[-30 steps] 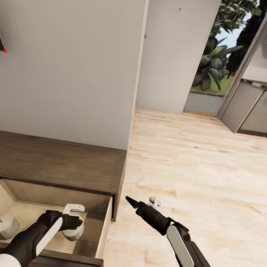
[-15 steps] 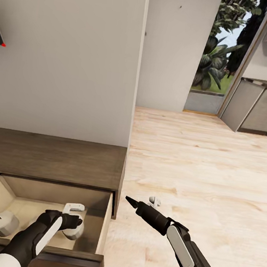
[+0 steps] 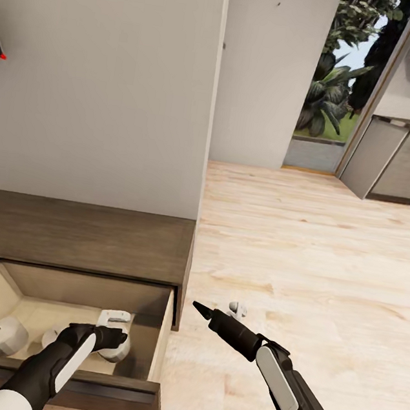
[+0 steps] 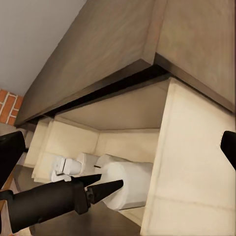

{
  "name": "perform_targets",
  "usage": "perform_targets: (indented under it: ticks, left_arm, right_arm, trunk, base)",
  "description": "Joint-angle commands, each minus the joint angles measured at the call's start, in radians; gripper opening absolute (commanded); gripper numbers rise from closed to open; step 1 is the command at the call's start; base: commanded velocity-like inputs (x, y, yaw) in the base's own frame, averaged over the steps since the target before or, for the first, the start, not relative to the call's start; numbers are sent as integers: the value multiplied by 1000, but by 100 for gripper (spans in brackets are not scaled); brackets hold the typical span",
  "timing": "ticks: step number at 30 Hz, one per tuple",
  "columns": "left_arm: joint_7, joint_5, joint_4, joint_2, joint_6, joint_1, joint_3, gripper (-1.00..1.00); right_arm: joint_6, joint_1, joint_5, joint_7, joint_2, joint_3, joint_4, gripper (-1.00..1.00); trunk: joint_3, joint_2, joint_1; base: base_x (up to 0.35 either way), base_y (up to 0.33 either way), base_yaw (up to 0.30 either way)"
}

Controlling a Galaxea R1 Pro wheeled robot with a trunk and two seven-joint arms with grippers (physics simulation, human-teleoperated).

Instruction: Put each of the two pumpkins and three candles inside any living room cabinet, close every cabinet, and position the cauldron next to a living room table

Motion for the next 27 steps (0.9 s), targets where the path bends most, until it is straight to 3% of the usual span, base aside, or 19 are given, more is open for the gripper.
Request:
perform_targets:
  ticks: [1,11,12,27]
  left_arm:
    - [5,9,-1,1,3,-1,-4,-100]
    - [2,10,-1,1,3,-1,-7,-100]
    - [-1,10,-1,2,3,-1,-7,100]
    - [-9,14,-15,2,5,0,1,100]
  right_arm:
    - [4,-1,-7,-1,-1,1,0,100]
    - [5,-1,-7,-1,-1,1,0,100]
    - [4,-1,-7,-1,-1,1,0,100]
    - [5,-1,-7,-1,-2,1,0,100]
  trunk:
    - [-5,-1,0]
    - [-43,-3,5]
    - [-47,-3,5]
    - [-55,-4,6]
  base:
    - [0,0,0]
    - [0,0,0]
    - [0,0,0]
    - [-17,0,0]
